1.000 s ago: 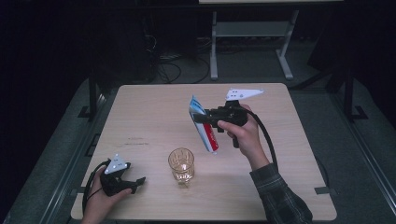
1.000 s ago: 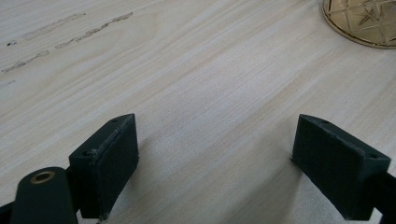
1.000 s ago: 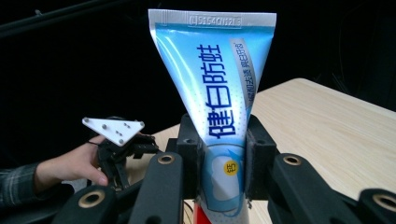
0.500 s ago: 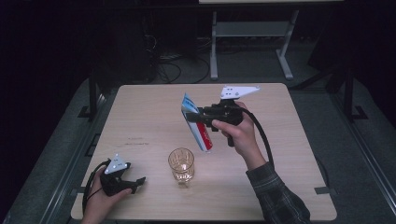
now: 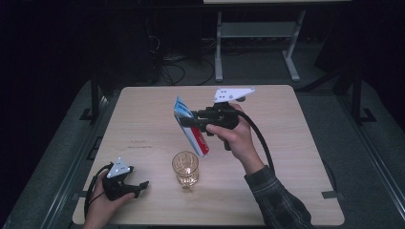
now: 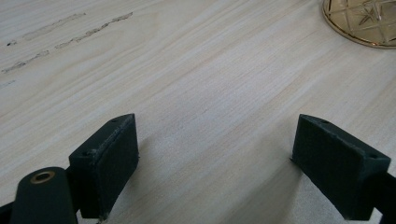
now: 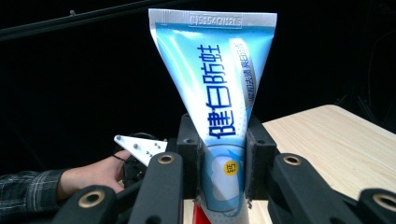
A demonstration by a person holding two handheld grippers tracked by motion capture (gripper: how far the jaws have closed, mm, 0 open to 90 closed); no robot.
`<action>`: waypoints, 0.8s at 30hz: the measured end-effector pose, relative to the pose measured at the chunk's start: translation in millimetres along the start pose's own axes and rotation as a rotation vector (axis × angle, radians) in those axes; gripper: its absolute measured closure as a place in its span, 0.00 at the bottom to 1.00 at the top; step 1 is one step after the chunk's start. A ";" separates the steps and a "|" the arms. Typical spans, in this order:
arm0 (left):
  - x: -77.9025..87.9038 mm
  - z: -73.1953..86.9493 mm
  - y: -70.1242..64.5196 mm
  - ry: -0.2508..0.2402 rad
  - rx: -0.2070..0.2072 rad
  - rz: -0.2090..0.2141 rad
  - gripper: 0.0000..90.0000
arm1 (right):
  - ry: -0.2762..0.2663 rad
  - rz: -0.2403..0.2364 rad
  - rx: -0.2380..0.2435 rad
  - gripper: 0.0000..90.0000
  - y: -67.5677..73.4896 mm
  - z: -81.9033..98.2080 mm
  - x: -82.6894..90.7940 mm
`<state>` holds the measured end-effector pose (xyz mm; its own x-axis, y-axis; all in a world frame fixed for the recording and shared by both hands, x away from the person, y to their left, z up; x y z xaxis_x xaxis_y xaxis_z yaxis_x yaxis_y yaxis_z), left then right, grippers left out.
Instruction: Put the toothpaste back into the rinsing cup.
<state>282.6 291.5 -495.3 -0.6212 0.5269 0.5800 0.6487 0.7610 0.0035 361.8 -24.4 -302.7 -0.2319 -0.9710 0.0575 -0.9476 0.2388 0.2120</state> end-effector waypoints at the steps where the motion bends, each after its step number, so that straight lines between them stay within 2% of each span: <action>1: 0.0 0.0 0.0 0.000 0.000 0.000 0.15 | 0.004 -0.007 0.001 0.80 1.7 0.6 -2.8; 24: 0.0 0.0 -0.2 0.000 0.001 0.001 0.15 | 0.021 -0.050 0.001 0.80 9.7 13.9 -31.8</action>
<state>282.4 291.4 -495.3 -0.6207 0.5277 0.5798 0.6491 0.7607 0.0025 357.0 8.6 -316.0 -0.1798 -0.9814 0.0673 -0.9580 0.1903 0.2144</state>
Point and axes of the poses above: each handheld gripper's, and its own axes: x roughly backward along the jaws, z roughly out of its underside, y roughly to its left, the point moved 3 cm from there along -x, roughly forward along the jaws, and after that the axes turned 8 degrees about -y, right-handed, at the moved point
